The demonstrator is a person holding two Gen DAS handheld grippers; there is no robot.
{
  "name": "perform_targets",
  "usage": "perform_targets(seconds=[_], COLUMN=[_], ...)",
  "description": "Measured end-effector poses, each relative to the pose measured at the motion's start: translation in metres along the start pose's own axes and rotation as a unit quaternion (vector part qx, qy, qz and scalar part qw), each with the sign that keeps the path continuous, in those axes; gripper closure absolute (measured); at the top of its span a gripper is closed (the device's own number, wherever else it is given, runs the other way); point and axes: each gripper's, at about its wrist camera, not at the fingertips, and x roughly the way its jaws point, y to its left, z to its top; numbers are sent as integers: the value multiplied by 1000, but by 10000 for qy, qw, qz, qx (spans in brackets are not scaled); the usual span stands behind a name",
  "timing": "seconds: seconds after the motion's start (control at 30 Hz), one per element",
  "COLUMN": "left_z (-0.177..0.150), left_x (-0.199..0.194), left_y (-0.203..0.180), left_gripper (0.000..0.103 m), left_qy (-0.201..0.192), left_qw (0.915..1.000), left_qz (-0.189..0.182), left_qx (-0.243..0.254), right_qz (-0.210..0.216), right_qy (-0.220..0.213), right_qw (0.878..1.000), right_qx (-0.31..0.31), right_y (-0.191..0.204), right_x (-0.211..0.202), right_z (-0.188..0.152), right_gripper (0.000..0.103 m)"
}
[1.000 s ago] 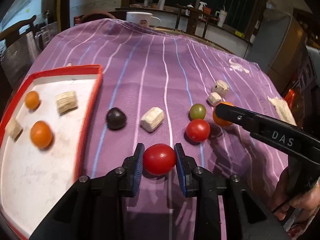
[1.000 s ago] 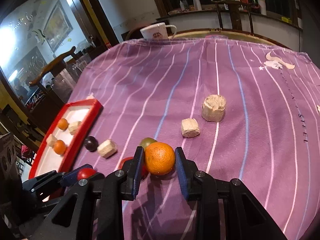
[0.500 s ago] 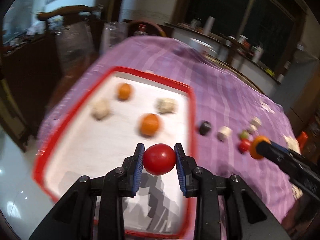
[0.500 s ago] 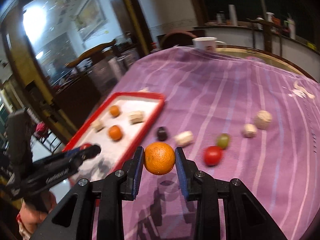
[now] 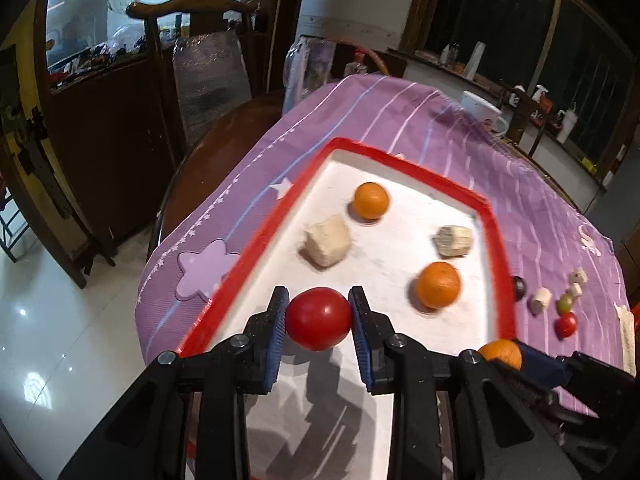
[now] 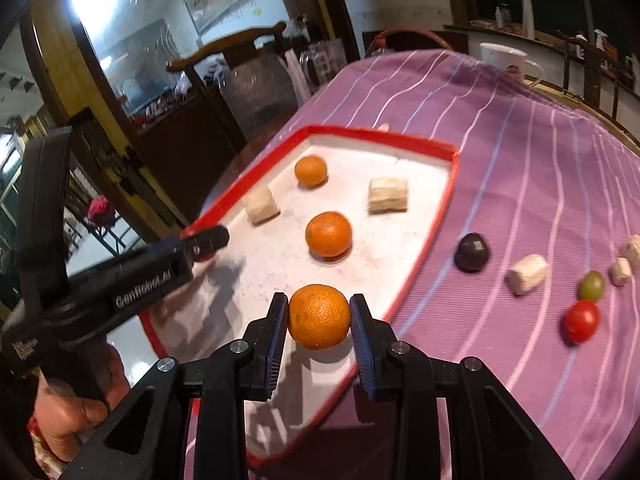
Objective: Organize fruits
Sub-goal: 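Carry both into the tray and open the left tool to drop the tomato, then open the right tool to release the orange in the tray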
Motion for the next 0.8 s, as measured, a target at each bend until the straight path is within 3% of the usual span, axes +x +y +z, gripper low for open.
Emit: perform_targets(seconds=[0.33,0.47,0.7,0.8], left_z=[-2,-2,-6,-10], left_x=[13,7,-17,-29], left_y=[16,15,5,-1], left_gripper=[73,57,49,46], left_qy=[152,97,-138,-233], left_qw=[9995,9993,9992,9990], left_qz=[-153,-250,-298,-330], left_qx=[-210,-253,-233,-208], right_qz=[-146,-72,167,-55], right_qy=[170,141,-90,-461], right_qw=[9995,9997,9995,9972], right_qx=[-207,-163,246,581], right_y=[21,21,9,-6], right_x=[31,31,8,-24], right_z=[5,8,2,-7], right_gripper=[66,64,55,54])
